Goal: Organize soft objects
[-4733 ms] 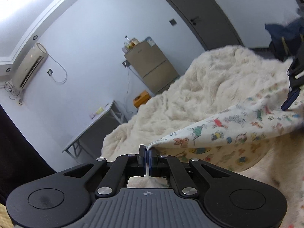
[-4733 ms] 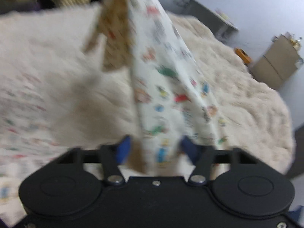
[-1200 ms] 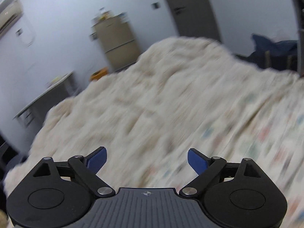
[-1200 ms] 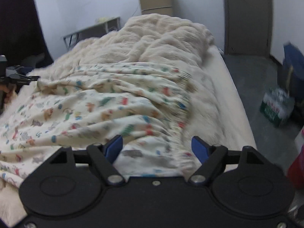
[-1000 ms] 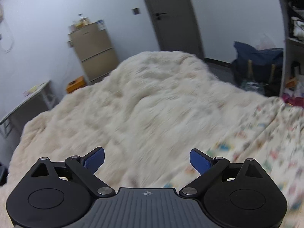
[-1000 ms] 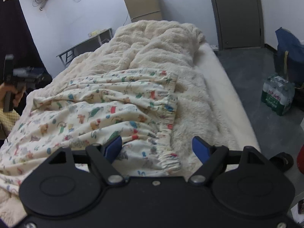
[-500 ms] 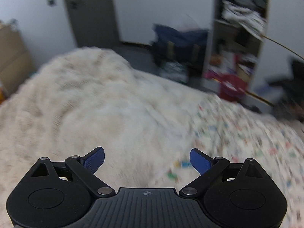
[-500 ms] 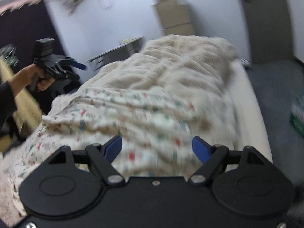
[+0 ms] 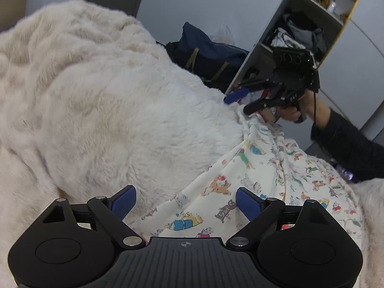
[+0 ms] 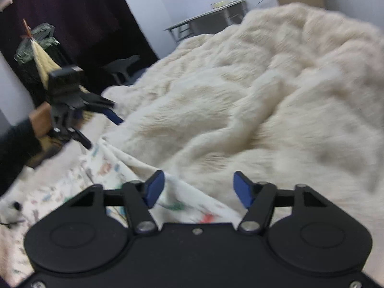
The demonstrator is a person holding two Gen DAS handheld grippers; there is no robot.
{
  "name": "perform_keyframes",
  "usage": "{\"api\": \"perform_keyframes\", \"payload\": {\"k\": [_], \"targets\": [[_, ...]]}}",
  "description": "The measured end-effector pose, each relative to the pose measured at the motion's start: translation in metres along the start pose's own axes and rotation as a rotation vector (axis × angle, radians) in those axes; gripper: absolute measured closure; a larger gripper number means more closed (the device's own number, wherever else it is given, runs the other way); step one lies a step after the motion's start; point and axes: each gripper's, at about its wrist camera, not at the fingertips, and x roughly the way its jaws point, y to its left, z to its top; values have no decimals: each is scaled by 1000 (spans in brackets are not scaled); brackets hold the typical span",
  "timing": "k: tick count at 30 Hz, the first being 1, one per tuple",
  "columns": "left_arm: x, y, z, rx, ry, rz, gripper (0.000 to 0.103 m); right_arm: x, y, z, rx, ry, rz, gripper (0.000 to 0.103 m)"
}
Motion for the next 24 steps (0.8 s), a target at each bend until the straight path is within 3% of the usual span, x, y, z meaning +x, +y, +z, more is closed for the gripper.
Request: {"api": "perform_keyframes", "payload": {"k": [2,6,7,11,19,22,24], "targets": [[9,4,1,-19,23,-17,15,10,4,-2,-13,30,28,60],[10,-2,5,4,16,-19,15,12,7,-1,-14,37,51,93],[8,-5,6,13,12,-9,15,9,8,0,-15,28,57,96],[0,-11,6,45,-2,21,16,-4,13,3,-57,-27,23,99],[-23,-11,13,55,-104,68,16,-26,9,16,-60,-178,-52,100],[-28,-10,14,58,-137,88,15,-28,4,18,-47,-194,-75,100],[-30,-5,13,47,-151,88,15,-22,1,16,-29,-151,-61,98]]}}
